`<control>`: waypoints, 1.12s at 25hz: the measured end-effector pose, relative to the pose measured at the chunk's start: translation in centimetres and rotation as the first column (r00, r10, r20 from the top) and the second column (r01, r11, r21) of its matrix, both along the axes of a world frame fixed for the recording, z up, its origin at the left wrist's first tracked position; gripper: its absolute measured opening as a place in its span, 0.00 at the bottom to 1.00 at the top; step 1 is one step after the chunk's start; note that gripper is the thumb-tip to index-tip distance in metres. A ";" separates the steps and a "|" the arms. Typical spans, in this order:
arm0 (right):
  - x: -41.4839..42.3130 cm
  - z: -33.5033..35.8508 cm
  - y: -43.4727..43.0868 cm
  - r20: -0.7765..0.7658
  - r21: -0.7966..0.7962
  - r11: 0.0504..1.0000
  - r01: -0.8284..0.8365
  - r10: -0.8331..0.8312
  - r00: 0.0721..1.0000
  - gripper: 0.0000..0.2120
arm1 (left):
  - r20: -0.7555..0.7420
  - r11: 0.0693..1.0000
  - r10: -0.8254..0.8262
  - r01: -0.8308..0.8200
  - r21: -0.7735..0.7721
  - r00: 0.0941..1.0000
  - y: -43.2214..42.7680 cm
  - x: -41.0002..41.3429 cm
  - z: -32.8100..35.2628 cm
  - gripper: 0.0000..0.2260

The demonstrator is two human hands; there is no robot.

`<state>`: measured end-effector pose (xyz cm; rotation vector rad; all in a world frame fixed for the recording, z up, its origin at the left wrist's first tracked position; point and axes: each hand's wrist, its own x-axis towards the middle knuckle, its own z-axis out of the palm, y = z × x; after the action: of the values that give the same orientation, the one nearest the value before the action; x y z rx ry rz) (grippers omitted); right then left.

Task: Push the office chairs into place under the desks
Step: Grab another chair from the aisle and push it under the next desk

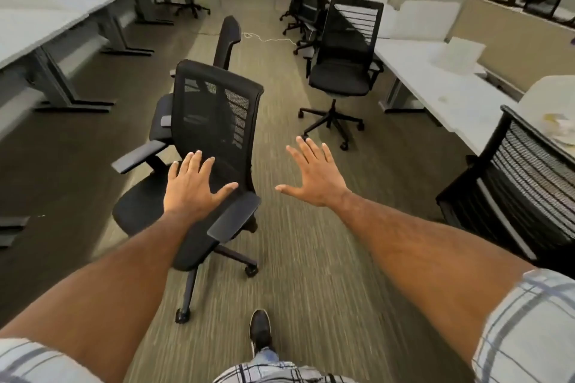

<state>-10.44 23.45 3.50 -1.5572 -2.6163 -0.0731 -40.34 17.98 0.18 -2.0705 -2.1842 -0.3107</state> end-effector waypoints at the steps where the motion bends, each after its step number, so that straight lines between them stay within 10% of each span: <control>1: -0.3 -0.1 3.1 0.011 0.002 1.000 -0.009 0.009 1.000 0.51 | 0.005 1.000 0.016 -0.016 -0.010 1.000 3.0 -0.5 -0.7 0.46; 15: -5.2 -0.5 35.8 -0.047 -0.013 0.957 -0.289 0.288 0.957 0.50 | 0.028 0.936 0.339 -0.334 -0.106 0.940 28.6 -3.8 -1.9 0.49; 28: -8.5 1.9 59.9 -0.068 0.005 0.694 -0.720 0.718 0.692 0.44 | 0.241 0.667 0.741 -0.727 -0.161 0.627 43.2 6.3 -1.3 0.54</control>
<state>-18.98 83.33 5.36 -0.4069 -2.9614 0.0683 -34.07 61.14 -1.10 -0.9873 -2.9997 -0.4808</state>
